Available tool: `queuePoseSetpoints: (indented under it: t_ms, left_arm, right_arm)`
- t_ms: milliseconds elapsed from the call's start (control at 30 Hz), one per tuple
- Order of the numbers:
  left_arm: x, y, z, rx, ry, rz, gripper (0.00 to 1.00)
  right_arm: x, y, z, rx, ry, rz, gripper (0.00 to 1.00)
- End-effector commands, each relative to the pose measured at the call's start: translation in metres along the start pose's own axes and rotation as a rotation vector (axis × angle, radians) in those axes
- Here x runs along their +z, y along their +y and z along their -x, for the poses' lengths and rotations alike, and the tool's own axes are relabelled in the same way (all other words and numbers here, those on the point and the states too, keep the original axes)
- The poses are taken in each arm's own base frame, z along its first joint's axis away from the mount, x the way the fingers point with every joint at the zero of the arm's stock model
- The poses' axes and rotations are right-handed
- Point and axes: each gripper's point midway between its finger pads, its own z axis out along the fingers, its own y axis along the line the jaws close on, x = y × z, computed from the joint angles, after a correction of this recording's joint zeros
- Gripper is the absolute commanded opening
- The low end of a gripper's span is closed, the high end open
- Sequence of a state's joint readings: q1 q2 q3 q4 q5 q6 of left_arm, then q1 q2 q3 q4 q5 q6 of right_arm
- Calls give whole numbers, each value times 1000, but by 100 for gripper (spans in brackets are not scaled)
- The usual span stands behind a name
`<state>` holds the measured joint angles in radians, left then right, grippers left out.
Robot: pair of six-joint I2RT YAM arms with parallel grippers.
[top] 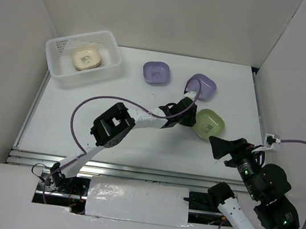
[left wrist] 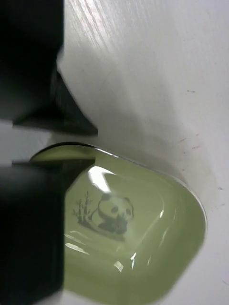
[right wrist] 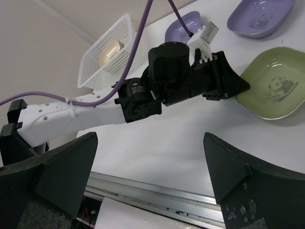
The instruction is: Place the plates into the plastic bin on the countertop
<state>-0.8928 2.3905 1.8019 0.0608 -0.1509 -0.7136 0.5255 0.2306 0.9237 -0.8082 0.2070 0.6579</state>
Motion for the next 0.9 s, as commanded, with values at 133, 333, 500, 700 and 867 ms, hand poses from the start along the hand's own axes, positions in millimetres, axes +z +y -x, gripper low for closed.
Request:
queuePoseSetpoints:
  t_ms: [133, 333, 500, 700, 867]
  left_arm:
    - [-32, 11, 2, 67, -15, 178, 0]
    - [-207, 51, 132, -57, -325, 281, 0]
    - [-284, 225, 190, -418, -471, 602, 0]
    - [-332, 415, 235, -674, -645, 786, 0]
    - [-321, 475, 278, -696, -630, 791, 0]
  right_arm:
    - [-1, 1, 7, 1, -24, -1, 100]
    - [14, 5, 5, -13, -25, 9, 100]
    - [33, 16, -6, -15, 14, 60, 100]
    - [46, 19, -25, -20, 81, 89, 100]
    - [51, 19, -32, -31, 107, 98, 100]
